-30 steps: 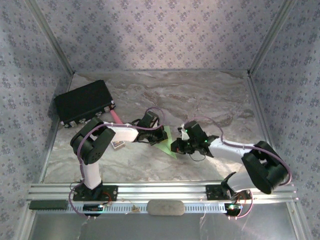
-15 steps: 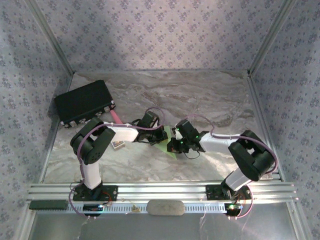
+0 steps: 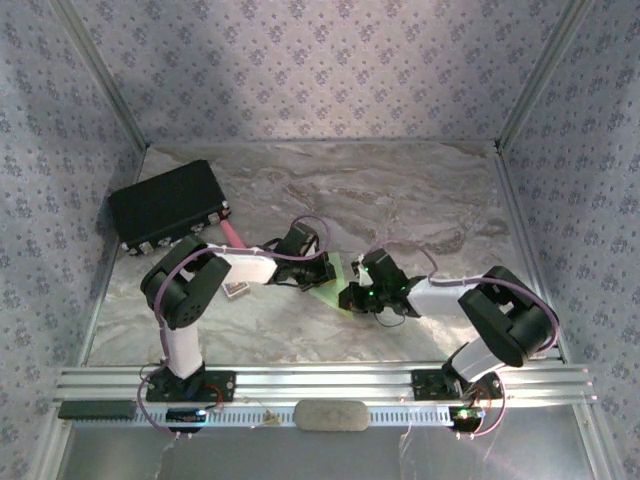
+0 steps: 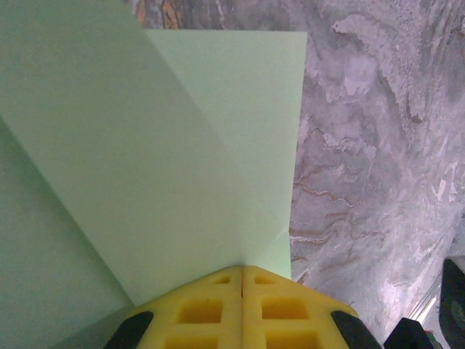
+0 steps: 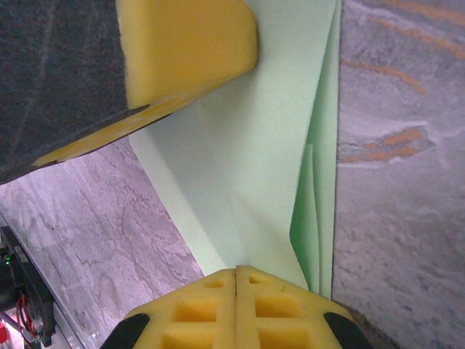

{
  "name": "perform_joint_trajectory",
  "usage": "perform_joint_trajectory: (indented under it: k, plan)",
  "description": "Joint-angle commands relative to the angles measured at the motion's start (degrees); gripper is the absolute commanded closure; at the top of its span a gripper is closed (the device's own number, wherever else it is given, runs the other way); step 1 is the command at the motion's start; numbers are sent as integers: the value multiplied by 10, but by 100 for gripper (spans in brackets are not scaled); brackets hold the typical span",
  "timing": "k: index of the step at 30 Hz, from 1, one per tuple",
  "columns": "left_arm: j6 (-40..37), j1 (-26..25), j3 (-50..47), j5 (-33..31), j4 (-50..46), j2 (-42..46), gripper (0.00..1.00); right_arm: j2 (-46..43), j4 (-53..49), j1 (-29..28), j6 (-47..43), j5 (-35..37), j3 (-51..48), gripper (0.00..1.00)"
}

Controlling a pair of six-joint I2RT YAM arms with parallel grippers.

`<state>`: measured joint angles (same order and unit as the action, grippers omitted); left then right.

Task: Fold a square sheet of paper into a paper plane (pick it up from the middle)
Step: Fourth fold the wing at the center of the table.

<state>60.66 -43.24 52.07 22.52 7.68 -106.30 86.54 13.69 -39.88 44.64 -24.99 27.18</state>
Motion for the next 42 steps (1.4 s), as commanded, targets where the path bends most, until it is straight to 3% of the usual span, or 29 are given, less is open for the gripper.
perform_joint_trajectory:
  k: [1,20,27,38,42]
  plan:
    - [-11,6,-13,-17,-28,-19,98,-14,-46,4,17,-6,-40,95]
    - [-6,7,-16,-14,-19,-32,98,-181,-109,8,35,23,-153,92]
    - [-9,7,-19,-15,-21,-25,99,-241,-138,12,22,-15,-81,94]
    - [-10,7,-18,-13,-20,-25,99,-65,-144,10,-28,-13,83,94]
    - [-9,6,-18,-12,-20,-24,99,-86,-199,3,-36,-8,87,92]
